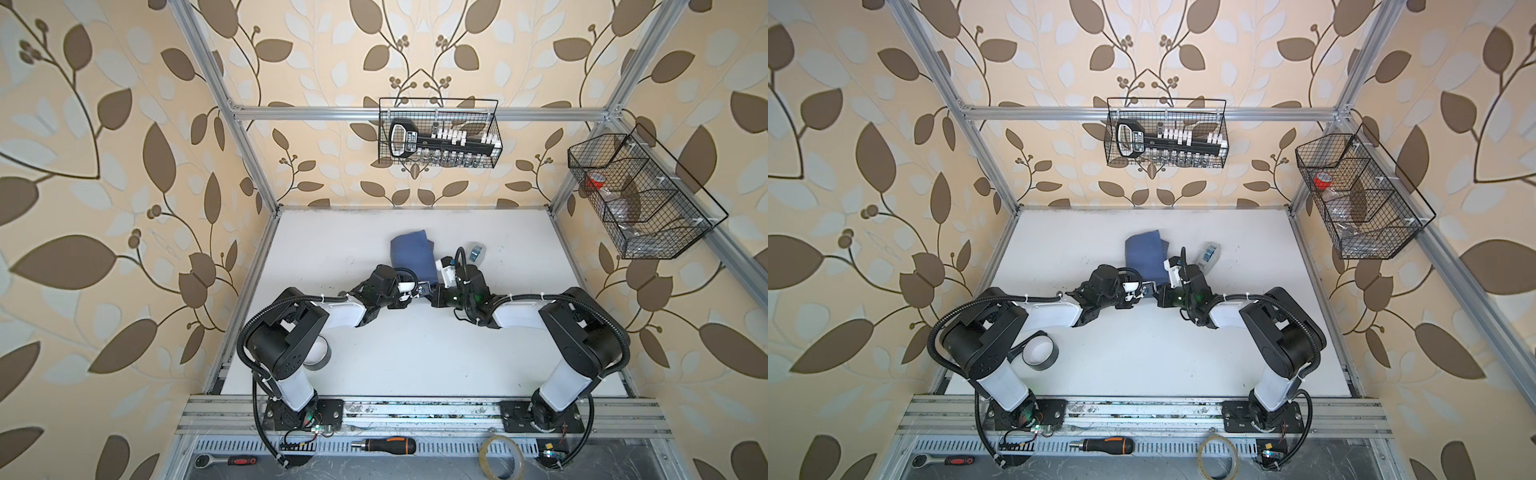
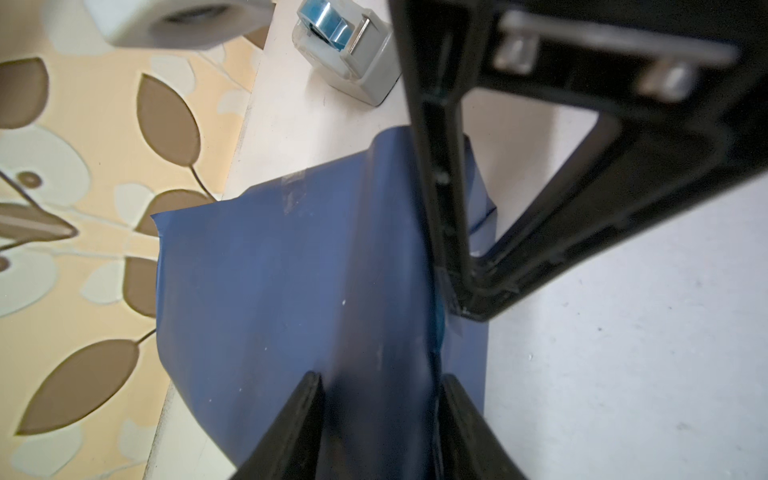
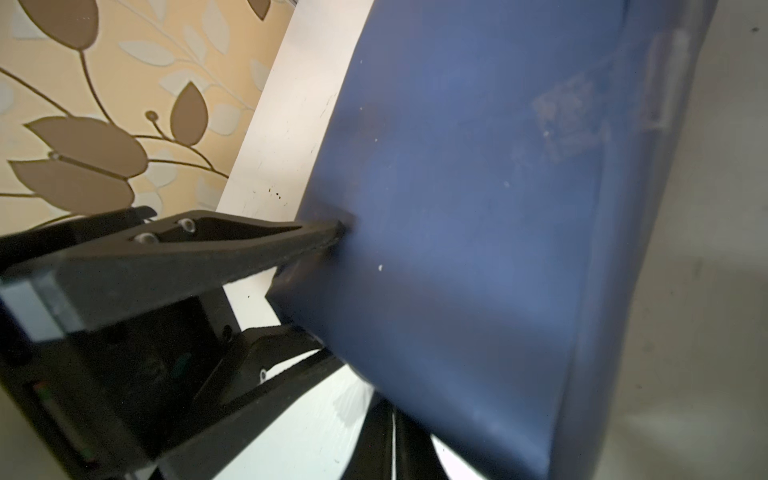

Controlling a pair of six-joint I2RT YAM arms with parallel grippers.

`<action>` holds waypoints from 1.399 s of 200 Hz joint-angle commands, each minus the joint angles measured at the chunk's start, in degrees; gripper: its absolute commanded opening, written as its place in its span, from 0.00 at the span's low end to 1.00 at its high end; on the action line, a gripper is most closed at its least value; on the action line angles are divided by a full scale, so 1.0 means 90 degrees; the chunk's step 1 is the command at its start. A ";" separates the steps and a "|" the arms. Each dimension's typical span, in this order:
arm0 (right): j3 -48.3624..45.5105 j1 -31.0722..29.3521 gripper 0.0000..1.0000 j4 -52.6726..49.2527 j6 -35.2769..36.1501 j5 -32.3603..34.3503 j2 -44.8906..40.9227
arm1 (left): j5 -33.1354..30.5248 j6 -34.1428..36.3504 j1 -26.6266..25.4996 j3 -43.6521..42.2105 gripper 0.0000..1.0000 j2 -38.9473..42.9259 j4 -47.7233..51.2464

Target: Wrap the gift box in paper

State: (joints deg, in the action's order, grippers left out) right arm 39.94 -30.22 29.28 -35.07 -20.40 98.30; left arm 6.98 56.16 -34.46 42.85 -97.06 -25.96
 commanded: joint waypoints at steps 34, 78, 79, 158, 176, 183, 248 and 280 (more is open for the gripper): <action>0.0221 0.0036 0.08 0.0192 -0.0232 -0.0271 -0.0198 | -0.0215 0.0182 0.0069 -0.0096 0.44 -0.0358 0.1194; 0.0287 0.0115 0.08 0.0264 -0.0385 -0.0389 -0.0263 | -0.0207 0.0184 0.0073 -0.0093 0.44 -0.0352 0.1205; 0.0283 0.0120 0.08 0.0268 -0.0383 -0.0389 -0.0266 | -0.0203 0.0185 0.0071 -0.0093 0.45 -0.0355 0.1204; -0.0105 0.0424 0.08 0.0480 -0.0594 -0.0672 -0.0656 | -0.0156 0.0162 0.0072 -0.0069 0.44 -0.0321 0.1204; -0.0386 0.0526 0.09 0.0488 -0.0589 -0.0695 -0.0869 | -0.0118 0.0141 0.0070 -0.0063 0.45 -0.0291 0.1213; -0.0523 0.0569 0.09 0.0502 -0.0589 -0.0692 -0.0962 | -0.0111 0.0135 0.0071 -0.0059 0.45 -0.0274 0.1214; -0.0863 0.0647 0.18 0.0154 -0.0391 -0.0384 -0.1364 | 0.0035 -0.0045 0.0075 -0.0053 0.51 -0.0064 0.1176; -0.0874 0.0833 0.27 -0.0412 -0.0196 -0.0005 -0.1633 | 0.0285 -0.0216 0.0070 -0.0070 0.61 0.0175 0.1174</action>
State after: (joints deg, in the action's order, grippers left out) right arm 33.15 -23.94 29.74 -38.96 -24.14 86.30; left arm 7.64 54.85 -34.44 43.27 -96.64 -24.23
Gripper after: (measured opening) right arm 0.240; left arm 0.576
